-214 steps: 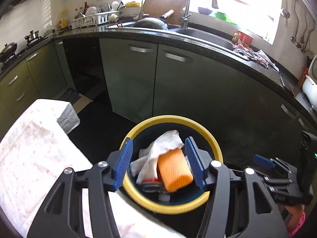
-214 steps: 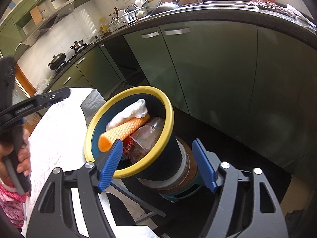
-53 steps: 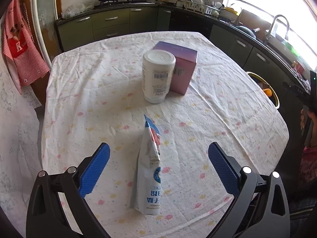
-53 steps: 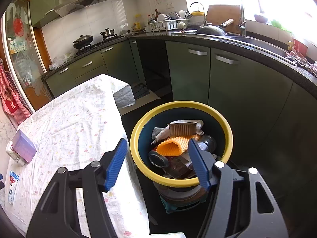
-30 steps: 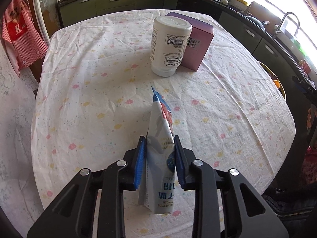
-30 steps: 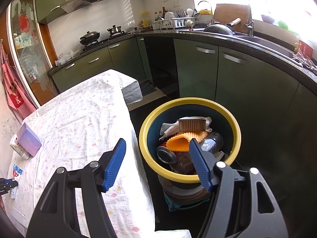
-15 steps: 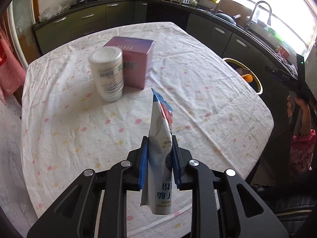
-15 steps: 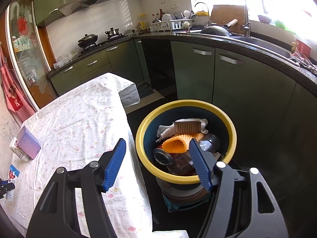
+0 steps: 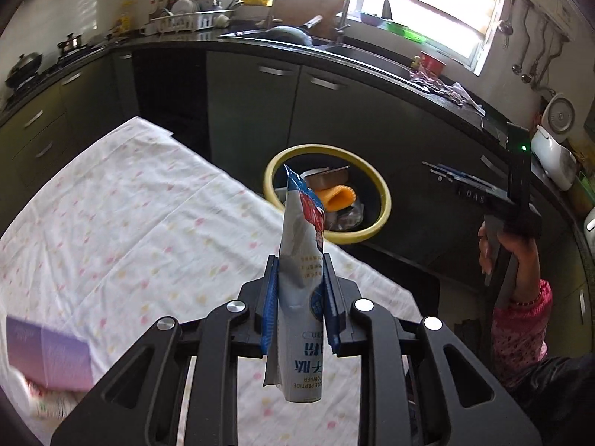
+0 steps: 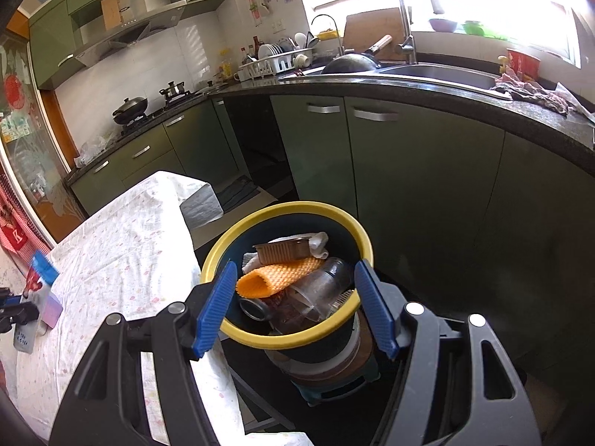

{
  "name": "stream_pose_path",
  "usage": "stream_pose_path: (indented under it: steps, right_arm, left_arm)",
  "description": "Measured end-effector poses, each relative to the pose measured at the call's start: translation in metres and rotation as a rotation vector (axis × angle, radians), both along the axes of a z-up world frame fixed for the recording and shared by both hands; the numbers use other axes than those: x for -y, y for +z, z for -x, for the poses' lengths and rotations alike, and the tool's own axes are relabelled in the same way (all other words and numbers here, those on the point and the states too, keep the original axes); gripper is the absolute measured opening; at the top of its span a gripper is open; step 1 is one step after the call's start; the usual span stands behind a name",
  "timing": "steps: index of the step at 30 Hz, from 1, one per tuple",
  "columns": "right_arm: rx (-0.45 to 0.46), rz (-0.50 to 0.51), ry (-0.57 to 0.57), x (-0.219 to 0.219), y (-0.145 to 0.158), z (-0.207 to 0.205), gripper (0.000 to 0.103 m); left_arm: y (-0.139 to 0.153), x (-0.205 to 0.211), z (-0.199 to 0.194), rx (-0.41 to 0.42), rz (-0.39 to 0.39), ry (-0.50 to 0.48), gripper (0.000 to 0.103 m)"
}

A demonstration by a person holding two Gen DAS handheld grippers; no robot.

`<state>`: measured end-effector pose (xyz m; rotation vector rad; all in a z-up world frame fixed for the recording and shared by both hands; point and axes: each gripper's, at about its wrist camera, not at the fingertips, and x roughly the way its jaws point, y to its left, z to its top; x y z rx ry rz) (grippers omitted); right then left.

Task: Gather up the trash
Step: 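Carry the snack bag over the bin and open the left tool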

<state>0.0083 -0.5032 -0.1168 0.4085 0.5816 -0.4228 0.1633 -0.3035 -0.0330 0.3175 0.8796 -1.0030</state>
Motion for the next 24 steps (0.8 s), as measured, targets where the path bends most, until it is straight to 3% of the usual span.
stream_pose_path:
  steps: [6,13,16,17,19,24]
  right_arm:
    - [0.012,-0.039,-0.029,0.022,-0.01,0.011,0.063]
    - [0.016,-0.072,-0.055,0.04,-0.021,0.021,0.065]
    - [0.01,-0.089,-0.063,0.045,-0.026,0.023,0.065]
    - [0.011,-0.093,-0.065,0.046,-0.027,0.023,0.065]
    - [0.011,-0.097,-0.065,0.047,-0.028,0.023,0.065]
    - [0.007,-0.092,-0.057,0.043,-0.028,0.021,0.066]
  left_arm:
    - [-0.018,0.114,-0.036,-0.015,-0.052,-0.042,0.023]
    - [-0.064,0.19,-0.075,-0.082,-0.093,0.03,0.025]
    - [-0.078,0.203,-0.087,-0.108,-0.104,0.084,0.031]
    - [-0.08,0.205,-0.09,-0.109,-0.107,0.101,0.04]
    - [-0.081,0.2,-0.092,-0.116,-0.101,0.136,0.048]
    - [-0.063,0.165,-0.08,-0.105,-0.035,0.144,0.05]
